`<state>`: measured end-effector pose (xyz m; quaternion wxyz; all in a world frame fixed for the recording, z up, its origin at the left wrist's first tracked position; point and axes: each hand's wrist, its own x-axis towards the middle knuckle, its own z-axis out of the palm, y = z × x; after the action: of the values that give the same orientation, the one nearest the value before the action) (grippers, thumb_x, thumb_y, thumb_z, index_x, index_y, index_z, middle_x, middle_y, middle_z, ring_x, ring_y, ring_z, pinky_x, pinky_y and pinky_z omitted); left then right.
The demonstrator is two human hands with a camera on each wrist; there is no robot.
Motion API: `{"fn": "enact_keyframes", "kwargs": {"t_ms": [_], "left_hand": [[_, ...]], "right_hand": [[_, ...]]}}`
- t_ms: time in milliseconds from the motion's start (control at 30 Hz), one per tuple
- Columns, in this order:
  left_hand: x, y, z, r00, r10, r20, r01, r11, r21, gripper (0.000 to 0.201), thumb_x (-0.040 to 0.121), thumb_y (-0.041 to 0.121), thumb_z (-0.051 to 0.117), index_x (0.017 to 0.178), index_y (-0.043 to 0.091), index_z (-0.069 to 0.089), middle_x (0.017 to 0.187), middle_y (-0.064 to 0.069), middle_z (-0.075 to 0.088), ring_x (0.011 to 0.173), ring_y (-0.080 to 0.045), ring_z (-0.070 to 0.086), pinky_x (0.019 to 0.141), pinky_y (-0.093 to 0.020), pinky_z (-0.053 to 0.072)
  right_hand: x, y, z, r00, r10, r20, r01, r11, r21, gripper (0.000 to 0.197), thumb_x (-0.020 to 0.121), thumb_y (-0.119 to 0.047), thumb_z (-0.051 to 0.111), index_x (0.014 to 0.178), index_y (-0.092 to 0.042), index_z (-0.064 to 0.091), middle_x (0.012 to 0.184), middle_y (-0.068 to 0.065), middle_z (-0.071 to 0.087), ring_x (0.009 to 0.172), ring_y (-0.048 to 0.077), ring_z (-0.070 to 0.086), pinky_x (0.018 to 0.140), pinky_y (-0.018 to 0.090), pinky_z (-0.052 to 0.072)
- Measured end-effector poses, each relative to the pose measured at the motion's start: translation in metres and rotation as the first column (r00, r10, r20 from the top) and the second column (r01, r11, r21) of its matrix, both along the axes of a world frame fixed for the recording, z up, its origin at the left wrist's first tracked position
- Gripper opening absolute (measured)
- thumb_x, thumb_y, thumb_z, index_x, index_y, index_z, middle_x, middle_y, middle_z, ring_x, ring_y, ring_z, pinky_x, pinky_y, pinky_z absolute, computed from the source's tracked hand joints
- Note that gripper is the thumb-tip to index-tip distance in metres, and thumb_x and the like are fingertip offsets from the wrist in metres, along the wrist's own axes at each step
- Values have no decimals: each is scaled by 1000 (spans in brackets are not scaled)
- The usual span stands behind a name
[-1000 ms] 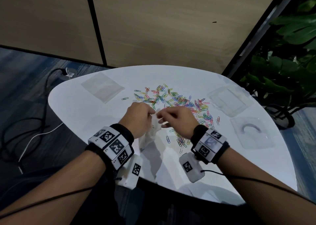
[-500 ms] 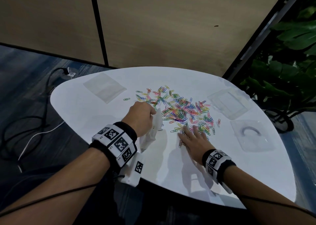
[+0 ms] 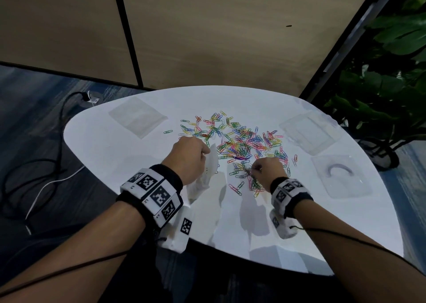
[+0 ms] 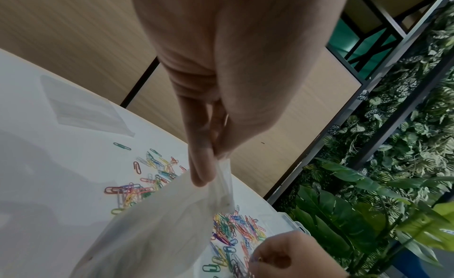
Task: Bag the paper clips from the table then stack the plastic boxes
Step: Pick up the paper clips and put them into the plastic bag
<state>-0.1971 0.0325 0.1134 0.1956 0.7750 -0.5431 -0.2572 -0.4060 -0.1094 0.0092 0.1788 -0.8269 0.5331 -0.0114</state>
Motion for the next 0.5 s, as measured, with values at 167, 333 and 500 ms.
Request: {"fn": "enact_keyframes", "kwargs": {"t_ms": [167,333,500], "left_hand": [[1,-3,-1,1000,0,-4,0,1000,-3,34,93,8,50,120,13,70,119,-11,71,112,-32,66,101,-40,51],[-2,-3,-3,999,17,-45,-17,1000,-2,34,94,7,50,122,11,68,122,-13,69,111,-33,66,100,-42,53],[-5,-1,0,1000,-11,8,11,999,-38,27,90,8,52,100,14,76,95,-13,74,94,-32,69,89,-41,55]], "right_hand": [[-7,-12,31,746,-478,464,254,848,466,10,82,-13,75,72,-11,77,74,9,76,75,23,75,81,35,60],[31,24,76,380,-643,664,-118,679,725,15,87,-3,69,94,10,69,82,19,72,81,26,72,81,30,60],[66,63,79,394,-638,662,-195,646,738,7,90,-3,65,89,3,68,80,15,70,74,22,70,79,28,60]]}}
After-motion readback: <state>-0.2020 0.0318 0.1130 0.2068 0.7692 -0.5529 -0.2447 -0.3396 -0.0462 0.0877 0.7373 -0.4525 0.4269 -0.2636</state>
